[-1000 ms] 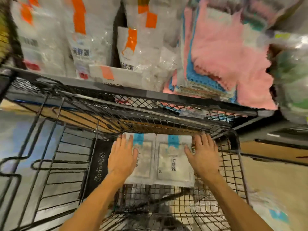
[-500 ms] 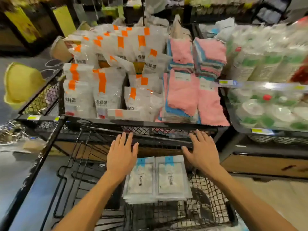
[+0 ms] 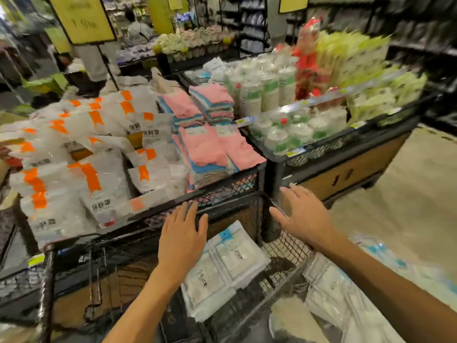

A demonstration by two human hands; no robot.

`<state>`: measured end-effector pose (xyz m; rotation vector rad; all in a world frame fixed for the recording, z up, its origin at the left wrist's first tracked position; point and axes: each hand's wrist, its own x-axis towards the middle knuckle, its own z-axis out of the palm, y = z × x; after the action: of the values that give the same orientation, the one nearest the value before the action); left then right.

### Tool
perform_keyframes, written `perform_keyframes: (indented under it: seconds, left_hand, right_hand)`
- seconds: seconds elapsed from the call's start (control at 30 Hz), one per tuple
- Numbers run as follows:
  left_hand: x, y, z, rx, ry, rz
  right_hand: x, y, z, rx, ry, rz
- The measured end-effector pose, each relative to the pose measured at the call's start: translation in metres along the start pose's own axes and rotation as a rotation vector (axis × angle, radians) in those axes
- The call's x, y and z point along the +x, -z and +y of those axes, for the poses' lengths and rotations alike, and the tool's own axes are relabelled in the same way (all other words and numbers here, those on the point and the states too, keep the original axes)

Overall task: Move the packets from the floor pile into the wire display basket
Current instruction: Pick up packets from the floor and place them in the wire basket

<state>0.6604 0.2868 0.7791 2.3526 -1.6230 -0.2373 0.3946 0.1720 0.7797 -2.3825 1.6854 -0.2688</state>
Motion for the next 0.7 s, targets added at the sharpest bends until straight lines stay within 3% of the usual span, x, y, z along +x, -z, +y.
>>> perform_keyframes:
  seconds: [0.27, 0.7]
  left_hand:
    - [-0.030, -0.029, 0.095, -0.053, -0.336, -0.075]
    - [-0.064, -0.094, 0.275, -0.024, -0.626, -0.142]
  right_hand:
    - [-0.123, 0.045, 0.082, -0.033, -0.312, 0.116]
    - [-0.239, 0.068, 0.256, 0.091, -0.680, 0.244]
